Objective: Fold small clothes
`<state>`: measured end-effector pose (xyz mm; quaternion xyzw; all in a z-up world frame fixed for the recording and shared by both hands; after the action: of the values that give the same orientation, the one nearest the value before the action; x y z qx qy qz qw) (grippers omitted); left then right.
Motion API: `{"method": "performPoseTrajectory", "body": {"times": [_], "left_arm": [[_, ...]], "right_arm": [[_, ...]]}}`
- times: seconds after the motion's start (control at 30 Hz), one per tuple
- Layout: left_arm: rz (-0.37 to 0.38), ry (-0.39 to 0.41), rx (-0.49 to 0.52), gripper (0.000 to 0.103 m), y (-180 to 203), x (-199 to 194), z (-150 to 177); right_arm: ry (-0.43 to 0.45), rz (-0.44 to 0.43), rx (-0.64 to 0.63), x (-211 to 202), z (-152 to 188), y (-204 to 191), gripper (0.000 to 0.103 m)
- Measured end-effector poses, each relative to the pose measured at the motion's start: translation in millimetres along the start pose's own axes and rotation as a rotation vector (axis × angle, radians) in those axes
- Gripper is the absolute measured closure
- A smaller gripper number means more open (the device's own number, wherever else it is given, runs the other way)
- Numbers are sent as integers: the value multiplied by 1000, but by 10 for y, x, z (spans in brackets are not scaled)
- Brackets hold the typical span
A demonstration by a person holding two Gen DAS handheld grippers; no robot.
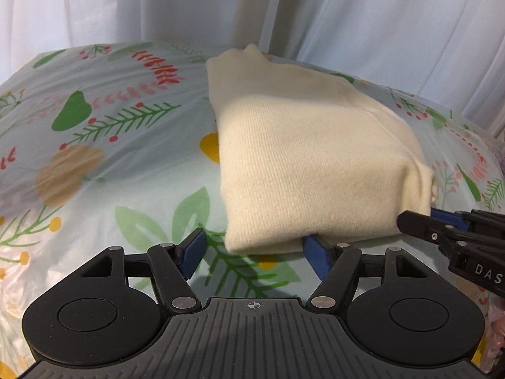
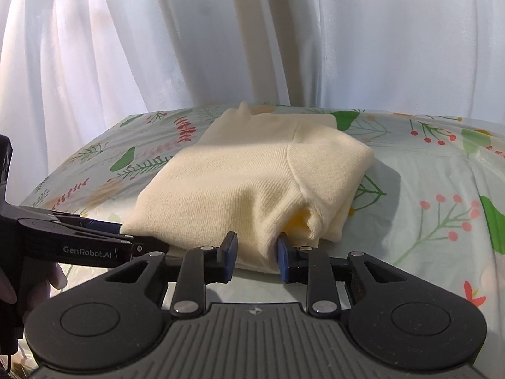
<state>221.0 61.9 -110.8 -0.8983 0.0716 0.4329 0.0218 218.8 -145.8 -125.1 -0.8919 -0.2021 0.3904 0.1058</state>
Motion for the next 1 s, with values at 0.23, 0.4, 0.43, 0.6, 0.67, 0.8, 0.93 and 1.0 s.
{"method": "performPoseTrajectory", "body": {"times": [0.23,0.4,0.43,0.6,0.67,0.8,0.93,1.0], "left_arm": [[8,-8,-147,31,-309,-77,45],[12,-38,-141,33,-348,-198,107],[14,-31,-148,33,-364,-246,109],[53,43,-206,32,-438,-457,-80],[68,60,-207,32,-390,-442,-218],[41,71,-156,29,-193,-227,-426],[-25,15,-107,23,-105,108,-373],[-33,27,-117,16,-144,120,-318]], "right_arm": [[28,-66,297,-203,-172,443,97],[-24,-18,291,-209,-14,452,92],[-10,-30,316,-261,-26,461,88],[68,-60,416,-472,-236,534,76],[119,-69,363,-492,-383,401,77],[72,-110,249,-256,-483,17,88],[-1,60,103,127,-263,7,97],[32,40,59,124,-195,57,100]]}}
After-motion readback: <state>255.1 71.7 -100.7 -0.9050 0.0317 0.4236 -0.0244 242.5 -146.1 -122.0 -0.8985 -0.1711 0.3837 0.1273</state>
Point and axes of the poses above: each gripper's, at about its wrist camera, not at the fingertips, and x roughly the way its jaws point, y to its right, z to its underside, the point moved 7 cm from there along x, roughly the way its jaws point, and after that the axes turned 13 degrees about x, right-handed, at the moved point
